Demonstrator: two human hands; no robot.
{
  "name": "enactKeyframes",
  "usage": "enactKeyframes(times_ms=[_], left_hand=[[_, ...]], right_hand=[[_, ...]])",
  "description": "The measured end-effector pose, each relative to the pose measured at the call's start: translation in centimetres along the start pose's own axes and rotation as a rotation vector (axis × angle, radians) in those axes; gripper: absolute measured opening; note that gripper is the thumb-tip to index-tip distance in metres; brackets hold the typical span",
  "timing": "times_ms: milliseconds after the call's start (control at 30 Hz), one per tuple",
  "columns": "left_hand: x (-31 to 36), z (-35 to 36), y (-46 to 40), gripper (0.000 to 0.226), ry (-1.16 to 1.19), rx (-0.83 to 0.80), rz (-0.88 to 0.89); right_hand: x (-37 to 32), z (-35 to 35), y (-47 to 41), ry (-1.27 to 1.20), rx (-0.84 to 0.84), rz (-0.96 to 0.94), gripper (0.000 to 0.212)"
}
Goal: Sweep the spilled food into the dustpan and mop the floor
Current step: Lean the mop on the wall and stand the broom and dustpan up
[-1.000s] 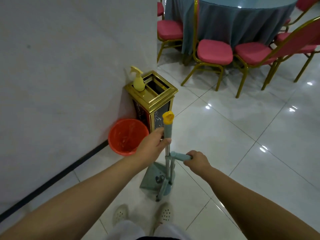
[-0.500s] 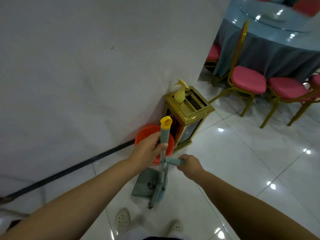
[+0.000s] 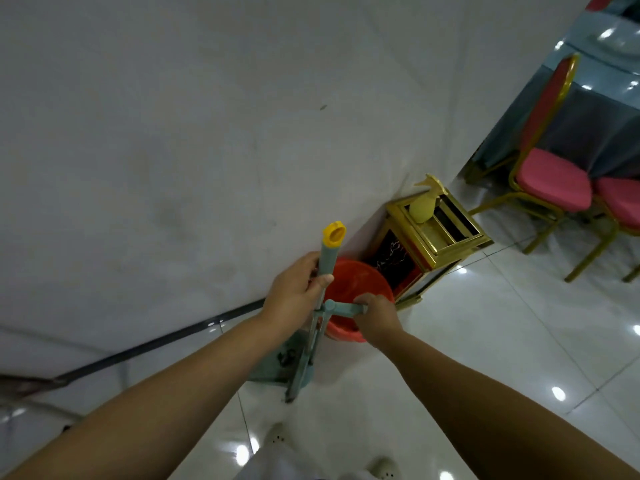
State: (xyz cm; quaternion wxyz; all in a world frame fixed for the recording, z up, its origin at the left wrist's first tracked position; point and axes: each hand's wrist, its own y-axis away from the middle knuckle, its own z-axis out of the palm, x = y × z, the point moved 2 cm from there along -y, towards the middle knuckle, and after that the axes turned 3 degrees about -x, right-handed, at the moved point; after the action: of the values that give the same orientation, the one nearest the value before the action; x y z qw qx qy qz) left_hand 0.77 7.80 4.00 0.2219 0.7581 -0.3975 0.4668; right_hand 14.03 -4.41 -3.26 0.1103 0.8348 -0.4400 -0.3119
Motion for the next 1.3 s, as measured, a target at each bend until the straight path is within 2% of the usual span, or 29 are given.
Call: enactKeyframes(times_ms=[267,500,833,1000,1300], left_hand=[[-2.3,-2.1,-2.6,0.019,-0.021,0.012,-0.001],[-3.9,-2.9,-4.0,0.027,-0.020,0.065,-0.064],[-4.4,-3.5,-5.9,0.019,-0.003,0.181,-0.110],[-4.5,-3.4,-6.9,0.025,-0.106,0.193,-0.126],[-4.8,-1.9,-8.1,0.021,-0.150,0.288,-0.205]], right_hand=[[-1.2,0.2,-1.8,-0.046,0.053,0.043,0.036],[-2.0,-0.1,-3.0,-0.078,0.028,0.064,0.048],[-2.5,-0.1,-4.1,-0.098,-0.037,0.105,0.045],[-2.3,-0.1,-4.3,-0.089,-0.069,0.123,0.045],[-2.0,-1.0,-5.4,-0.143,-0.079,0.042,0.041]])
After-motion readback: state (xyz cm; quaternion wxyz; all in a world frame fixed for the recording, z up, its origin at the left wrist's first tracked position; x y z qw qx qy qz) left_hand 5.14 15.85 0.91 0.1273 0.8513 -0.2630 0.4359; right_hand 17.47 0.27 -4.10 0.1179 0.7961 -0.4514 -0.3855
